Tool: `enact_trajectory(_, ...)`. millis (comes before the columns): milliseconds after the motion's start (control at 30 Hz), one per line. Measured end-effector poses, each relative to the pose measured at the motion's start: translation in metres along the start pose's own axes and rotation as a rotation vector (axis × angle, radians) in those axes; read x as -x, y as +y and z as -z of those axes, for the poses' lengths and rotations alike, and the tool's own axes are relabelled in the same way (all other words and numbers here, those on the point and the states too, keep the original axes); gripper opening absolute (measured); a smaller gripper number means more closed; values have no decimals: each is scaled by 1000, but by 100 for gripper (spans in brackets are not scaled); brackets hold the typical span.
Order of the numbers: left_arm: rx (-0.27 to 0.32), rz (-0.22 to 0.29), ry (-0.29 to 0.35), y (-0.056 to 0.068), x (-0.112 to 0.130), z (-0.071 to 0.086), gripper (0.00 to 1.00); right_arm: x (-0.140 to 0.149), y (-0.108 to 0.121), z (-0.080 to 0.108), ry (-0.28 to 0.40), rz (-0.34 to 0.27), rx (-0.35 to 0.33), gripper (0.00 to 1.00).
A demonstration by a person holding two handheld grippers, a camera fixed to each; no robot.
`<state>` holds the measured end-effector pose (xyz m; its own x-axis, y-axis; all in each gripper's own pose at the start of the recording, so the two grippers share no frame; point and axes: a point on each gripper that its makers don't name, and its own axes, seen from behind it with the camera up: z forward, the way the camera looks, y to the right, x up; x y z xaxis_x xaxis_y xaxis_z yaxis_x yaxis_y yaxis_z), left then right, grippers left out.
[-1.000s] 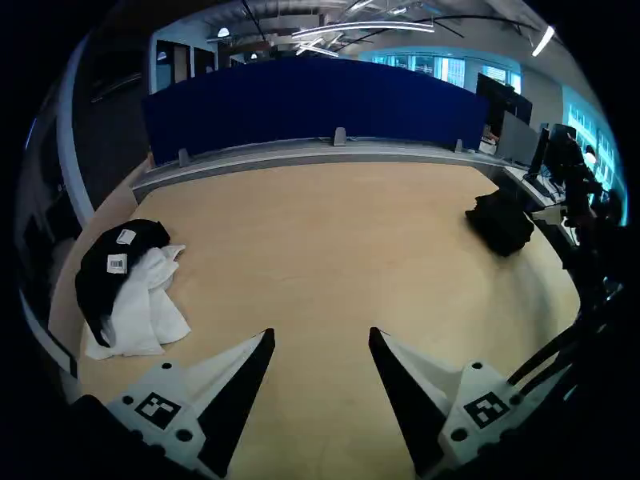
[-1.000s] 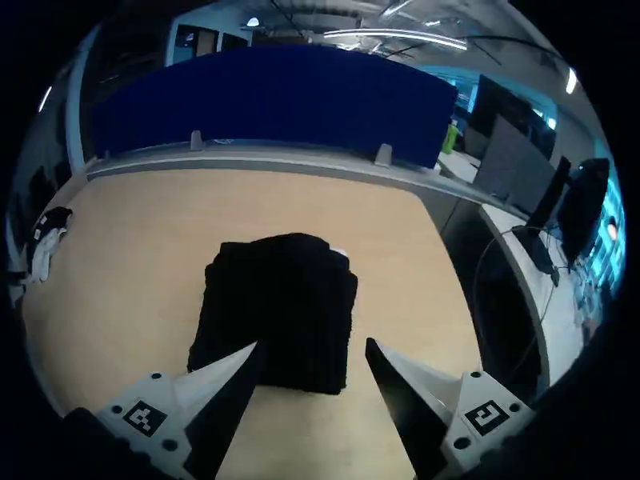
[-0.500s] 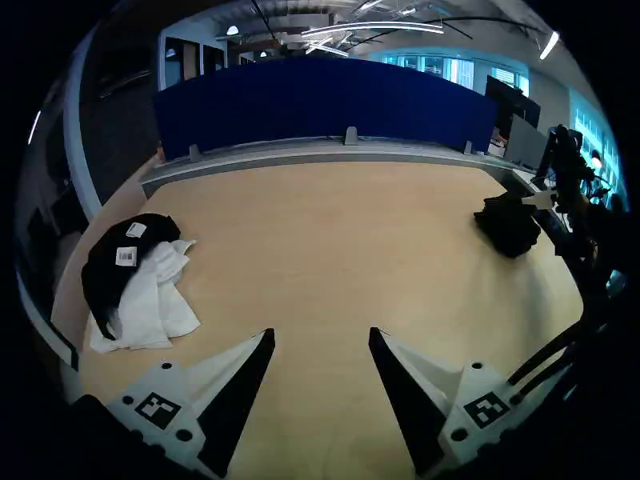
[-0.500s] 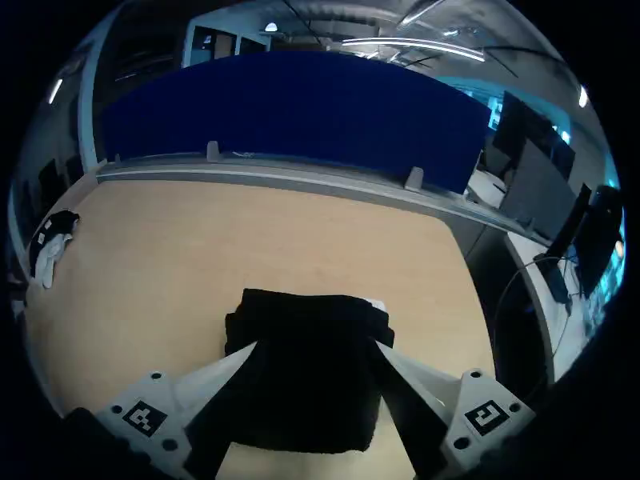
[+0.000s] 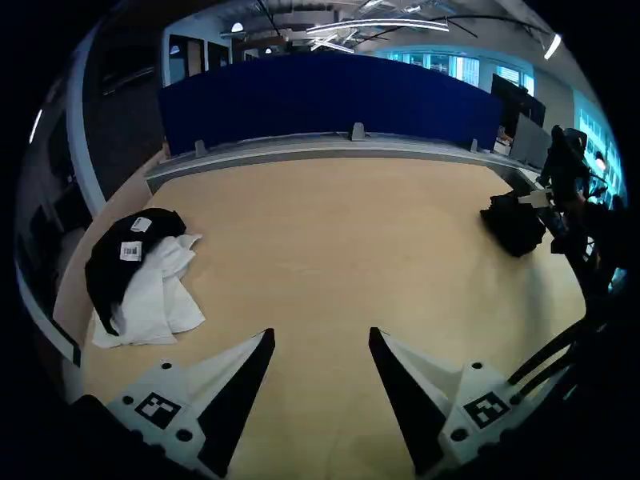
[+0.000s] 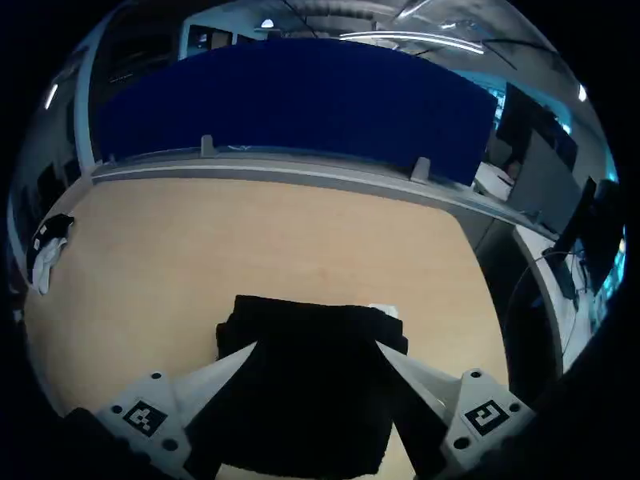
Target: Fold towel
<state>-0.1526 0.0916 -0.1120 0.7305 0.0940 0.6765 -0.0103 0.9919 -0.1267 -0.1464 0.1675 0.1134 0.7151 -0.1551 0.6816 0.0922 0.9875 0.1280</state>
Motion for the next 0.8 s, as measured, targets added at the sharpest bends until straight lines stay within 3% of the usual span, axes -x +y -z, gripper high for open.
enact_trajectory(500, -22, -2, -33, -7, 13, 1, 87, 14, 20, -34, -65, -7, 27, 95)
enact_trajectory(800, -23, -3, -36, -7, 13, 2, 87, 15, 21, -36, -66, -30, 26, 95)
